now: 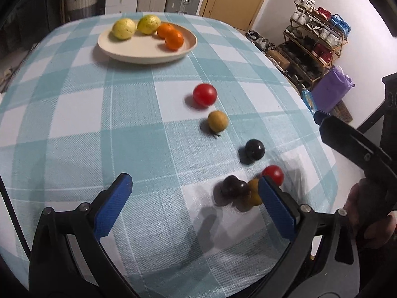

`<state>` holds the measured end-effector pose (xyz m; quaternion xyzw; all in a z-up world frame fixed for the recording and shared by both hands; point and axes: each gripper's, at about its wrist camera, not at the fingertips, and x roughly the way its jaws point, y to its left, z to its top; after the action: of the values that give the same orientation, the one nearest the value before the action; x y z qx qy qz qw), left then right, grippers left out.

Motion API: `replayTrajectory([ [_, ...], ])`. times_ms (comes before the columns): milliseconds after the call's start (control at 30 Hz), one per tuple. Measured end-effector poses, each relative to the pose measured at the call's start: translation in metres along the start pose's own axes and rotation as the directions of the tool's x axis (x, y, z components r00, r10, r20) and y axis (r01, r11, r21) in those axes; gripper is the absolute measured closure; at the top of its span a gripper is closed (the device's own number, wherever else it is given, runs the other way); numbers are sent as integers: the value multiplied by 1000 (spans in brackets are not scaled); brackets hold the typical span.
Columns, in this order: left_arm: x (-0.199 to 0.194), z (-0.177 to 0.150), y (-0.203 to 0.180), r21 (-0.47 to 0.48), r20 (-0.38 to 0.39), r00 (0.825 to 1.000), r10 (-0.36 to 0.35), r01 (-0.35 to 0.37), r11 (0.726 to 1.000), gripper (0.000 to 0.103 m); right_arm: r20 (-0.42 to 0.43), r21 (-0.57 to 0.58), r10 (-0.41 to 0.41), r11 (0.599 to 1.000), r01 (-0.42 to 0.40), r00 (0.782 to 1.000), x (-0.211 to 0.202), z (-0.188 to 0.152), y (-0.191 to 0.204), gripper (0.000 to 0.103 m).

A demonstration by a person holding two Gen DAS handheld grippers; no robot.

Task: Organize fruits
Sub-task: 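Withdraw both grippers from the plate toward the remaining small fruits, then close the left gripper on the dark plum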

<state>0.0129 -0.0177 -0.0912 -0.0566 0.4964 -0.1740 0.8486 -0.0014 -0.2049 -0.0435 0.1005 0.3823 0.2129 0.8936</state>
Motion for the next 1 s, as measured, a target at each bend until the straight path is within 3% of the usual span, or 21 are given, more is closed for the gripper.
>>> replayTrajectory([
  [200,9,-1,3,-20,-26,998,-58,57,998,19,-13,3,-12,1000,12,1000,1,-7,-2,0],
  [267,12,-2,1,-12,-41,997,-70,70,998,31,-23,12,-14,1000,15,1000,3,-9,-5,0],
  [400,16,-3,-10,36,-58,995,-86,88,995,42,-41,41,-16,999,17,999,7,-14,-11,0],
  [467,16,-4,-13,38,-54,993,-102,104,994,54,-48,49,-15,999,17,999,8,-16,-13,0],
  [700,18,-4,-23,69,-63,985,-161,165,984,80,-47,53,-17,998,19,999,8,-18,-16,0],
  [1000,19,-4,-13,19,-73,974,-216,218,976,83,-47,65,-16,998,19,999,6,-20,-20,0],
])
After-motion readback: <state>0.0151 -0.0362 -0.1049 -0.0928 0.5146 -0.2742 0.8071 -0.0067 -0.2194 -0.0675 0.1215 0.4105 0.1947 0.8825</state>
